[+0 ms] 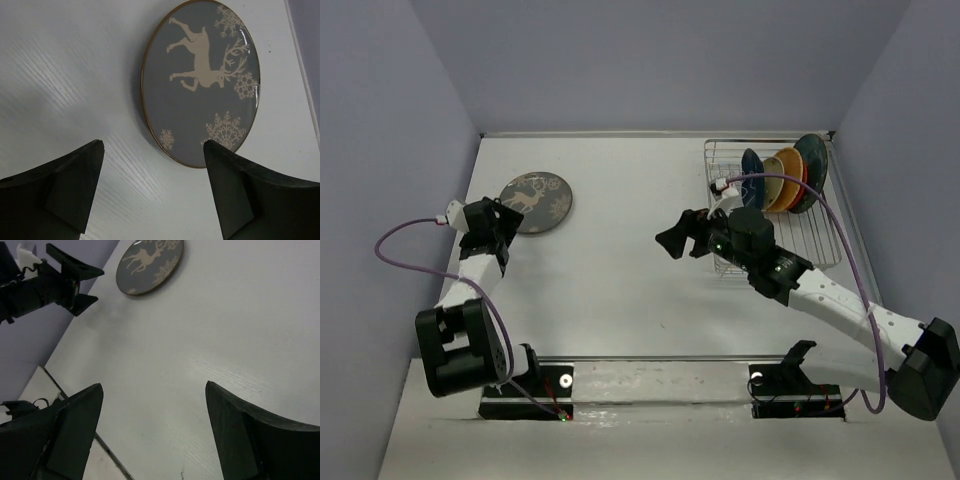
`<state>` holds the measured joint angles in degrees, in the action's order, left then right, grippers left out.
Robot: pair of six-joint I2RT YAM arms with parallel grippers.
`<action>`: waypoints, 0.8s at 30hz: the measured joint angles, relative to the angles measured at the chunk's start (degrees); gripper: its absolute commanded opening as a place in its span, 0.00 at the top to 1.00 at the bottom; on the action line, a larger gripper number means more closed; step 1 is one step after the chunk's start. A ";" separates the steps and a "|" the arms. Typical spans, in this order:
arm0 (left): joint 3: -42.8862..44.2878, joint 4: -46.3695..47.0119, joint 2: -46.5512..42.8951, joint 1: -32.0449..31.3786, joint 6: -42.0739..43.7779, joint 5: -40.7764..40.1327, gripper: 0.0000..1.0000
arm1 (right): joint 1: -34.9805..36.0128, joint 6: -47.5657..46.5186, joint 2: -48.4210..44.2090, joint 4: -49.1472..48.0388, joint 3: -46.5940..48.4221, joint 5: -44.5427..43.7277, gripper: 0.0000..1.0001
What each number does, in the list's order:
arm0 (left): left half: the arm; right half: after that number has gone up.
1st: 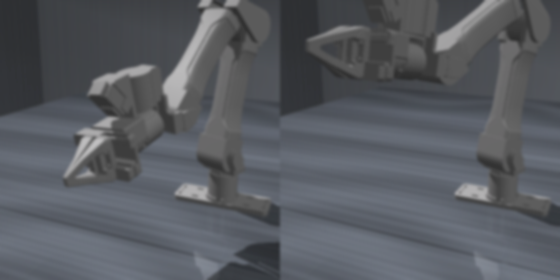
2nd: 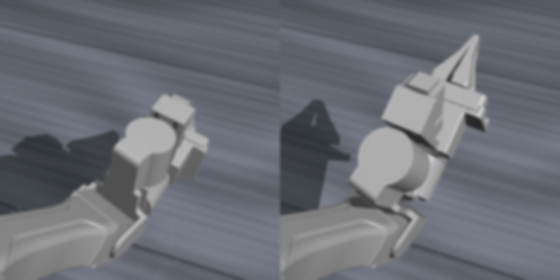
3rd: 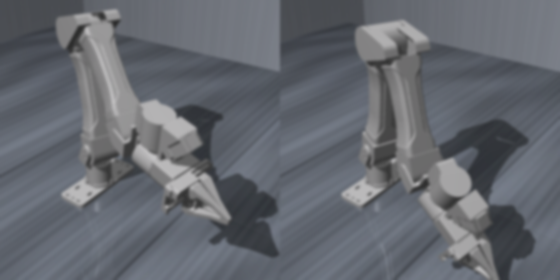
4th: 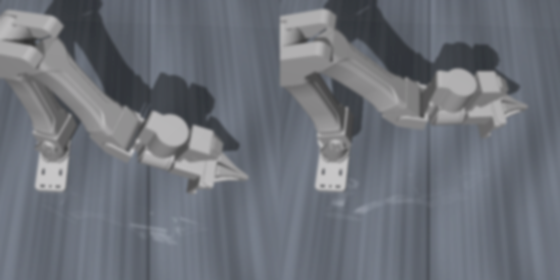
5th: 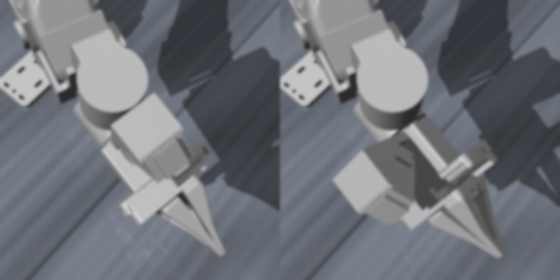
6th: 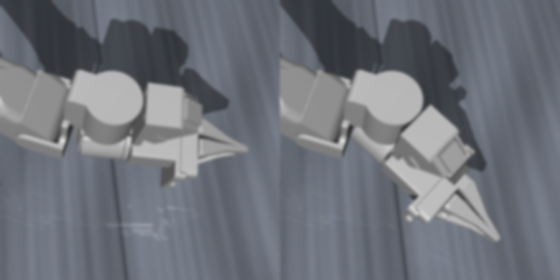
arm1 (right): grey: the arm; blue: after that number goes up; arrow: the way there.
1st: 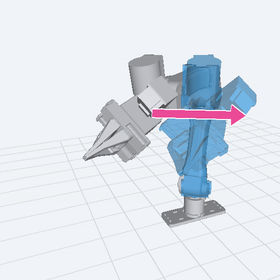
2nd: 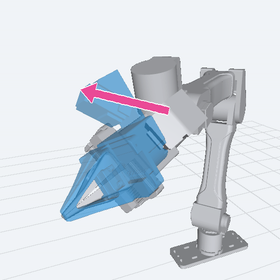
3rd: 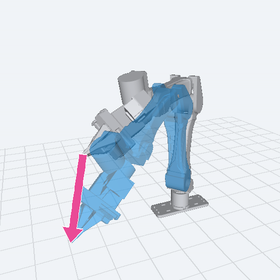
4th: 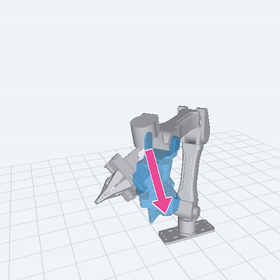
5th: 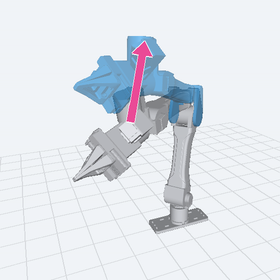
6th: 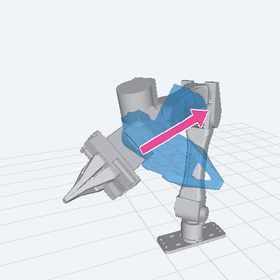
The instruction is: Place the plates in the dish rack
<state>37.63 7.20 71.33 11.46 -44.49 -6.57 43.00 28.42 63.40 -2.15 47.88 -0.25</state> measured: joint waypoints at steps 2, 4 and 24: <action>0.00 3.06 5.49 2.36 -1.51 2.45 0.09 | 0.98 0.83 -0.74 -1.05 -1.75 1.36 0.12; 0.00 5.95 9.66 3.82 -2.38 4.20 0.09 | 1.77 1.53 -0.94 -1.88 -2.58 2.23 0.13; 0.17 34.29 31.74 6.03 -13.38 15.65 0.94 | 2.51 3.58 2.43 -5.99 -5.60 5.14 0.15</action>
<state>37.80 41.50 103.07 17.50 -57.87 9.08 45.52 32.01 65.82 -8.14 42.28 4.89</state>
